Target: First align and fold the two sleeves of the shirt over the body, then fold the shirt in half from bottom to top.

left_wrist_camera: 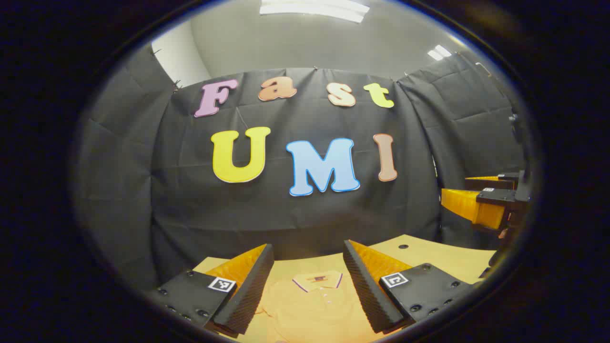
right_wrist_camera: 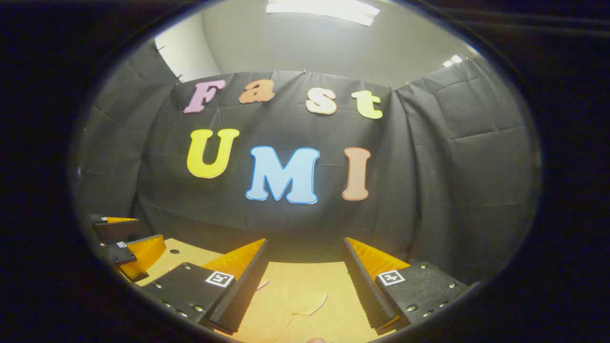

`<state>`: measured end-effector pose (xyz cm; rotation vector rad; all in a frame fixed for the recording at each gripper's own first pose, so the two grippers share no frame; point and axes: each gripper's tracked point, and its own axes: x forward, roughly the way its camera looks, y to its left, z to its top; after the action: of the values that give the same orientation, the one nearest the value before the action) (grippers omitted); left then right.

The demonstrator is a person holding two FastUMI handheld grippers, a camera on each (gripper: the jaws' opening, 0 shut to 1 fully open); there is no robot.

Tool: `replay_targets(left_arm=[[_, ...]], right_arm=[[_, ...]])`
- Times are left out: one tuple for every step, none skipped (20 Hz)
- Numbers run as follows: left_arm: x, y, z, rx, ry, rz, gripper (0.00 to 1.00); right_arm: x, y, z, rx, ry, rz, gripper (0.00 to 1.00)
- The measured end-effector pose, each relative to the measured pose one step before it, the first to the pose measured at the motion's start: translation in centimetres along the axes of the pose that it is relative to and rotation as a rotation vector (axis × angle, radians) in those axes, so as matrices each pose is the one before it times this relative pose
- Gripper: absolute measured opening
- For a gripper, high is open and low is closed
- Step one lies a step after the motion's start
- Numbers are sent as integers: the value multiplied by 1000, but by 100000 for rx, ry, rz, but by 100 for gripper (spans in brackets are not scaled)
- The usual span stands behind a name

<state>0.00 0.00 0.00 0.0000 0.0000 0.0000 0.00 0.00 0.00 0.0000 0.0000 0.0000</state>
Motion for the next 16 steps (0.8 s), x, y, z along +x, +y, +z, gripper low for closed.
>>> replay_targets(left_arm=[[0, 0, 0, 0, 0, 0, 95], [0, 0, 0, 0, 0, 0, 99], [0, 0, 0, 0, 0, 0, 99], [0, 0, 0, 0, 0, 0, 99], [0, 0, 0, 0, 0, 0, 99], [0, 0, 0, 0, 0, 0, 99], [0, 0, 0, 0, 0, 0, 99], [0, 0, 0, 0, 0, 0, 99], [0, 0, 0, 0, 0, 0, 100], [0, 0, 0, 0, 0, 0, 100], [0, 0, 0, 0, 0, 0, 99], [0, 0, 0, 0, 0, 0, 100], [0, 0, 0, 0, 0, 0, 100], [0, 0, 0, 0, 0, 0, 100], [0, 0, 0, 0, 0, 0, 100], [7, 48, 12, 180, -187, -97, 99]], right_arm=[[0, 0, 0, 0, 0, 0, 94], [0, 0, 0, 0, 0, 0, 94], [0, 0, 0, 0, 0, 0, 94], [0, 0, 0, 0, 0, 0, 94], [0, 0, 0, 0, 0, 0, 94], [0, 0, 0, 0, 0, 0, 94], [0, 0, 0, 0, 0, 0, 94], [0, 0, 0, 0, 0, 0, 94], [0, 0, 0, 0, 0, 0, 94], [0, 0, 0, 0, 0, 0, 94], [0, 0, 0, 0, 0, 0, 94], [0, 0, 0, 0, 0, 0, 94], [0, 0, 0, 0, 0, 0, 94], [0, 0, 0, 0, 0, 0, 94], [0, 0, 0, 0, 0, 0, 94], [8, 64, -1, 267, 268, -89, 94]])
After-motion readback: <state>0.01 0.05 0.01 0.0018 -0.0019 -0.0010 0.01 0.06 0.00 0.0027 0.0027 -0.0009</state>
